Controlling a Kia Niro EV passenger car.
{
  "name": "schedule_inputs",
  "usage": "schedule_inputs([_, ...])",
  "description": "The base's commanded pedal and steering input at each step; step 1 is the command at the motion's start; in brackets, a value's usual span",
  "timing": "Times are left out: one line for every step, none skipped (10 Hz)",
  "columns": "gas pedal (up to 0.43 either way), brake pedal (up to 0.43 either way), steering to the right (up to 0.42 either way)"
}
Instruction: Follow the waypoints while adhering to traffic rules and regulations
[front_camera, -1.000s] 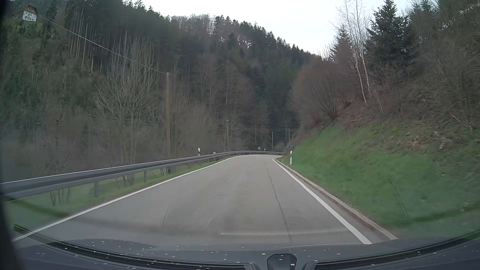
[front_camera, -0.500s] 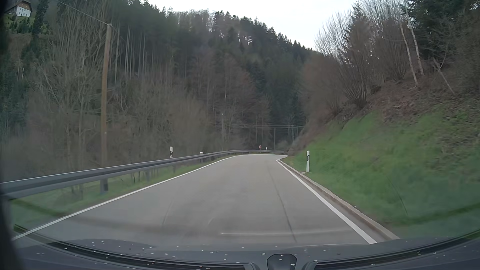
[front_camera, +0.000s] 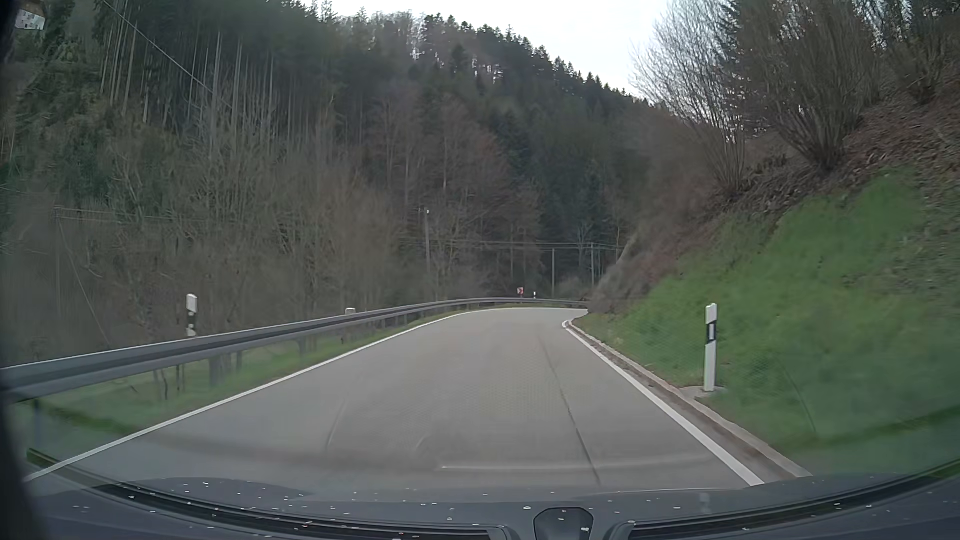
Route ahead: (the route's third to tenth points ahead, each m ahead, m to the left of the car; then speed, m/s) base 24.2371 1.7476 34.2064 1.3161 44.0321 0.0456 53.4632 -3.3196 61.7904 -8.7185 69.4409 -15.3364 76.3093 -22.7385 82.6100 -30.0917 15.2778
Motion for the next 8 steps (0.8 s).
schedule_inputs([0.0, 0.226, 0.001])
schedule_inputs([0.0, 0.244, 0.001])
schedule_inputs([0.0, 0.25, 0.001])
schedule_inputs([0.0, 0.25, 0.001])
schedule_inputs([0.0, 0.25, 0.002])
schedule_inputs([0.0, 0.25, 0.002])
schedule_inputs([0.0, 0.25, 0.003])
schedule_inputs([0.0, 0.25, 0.005])
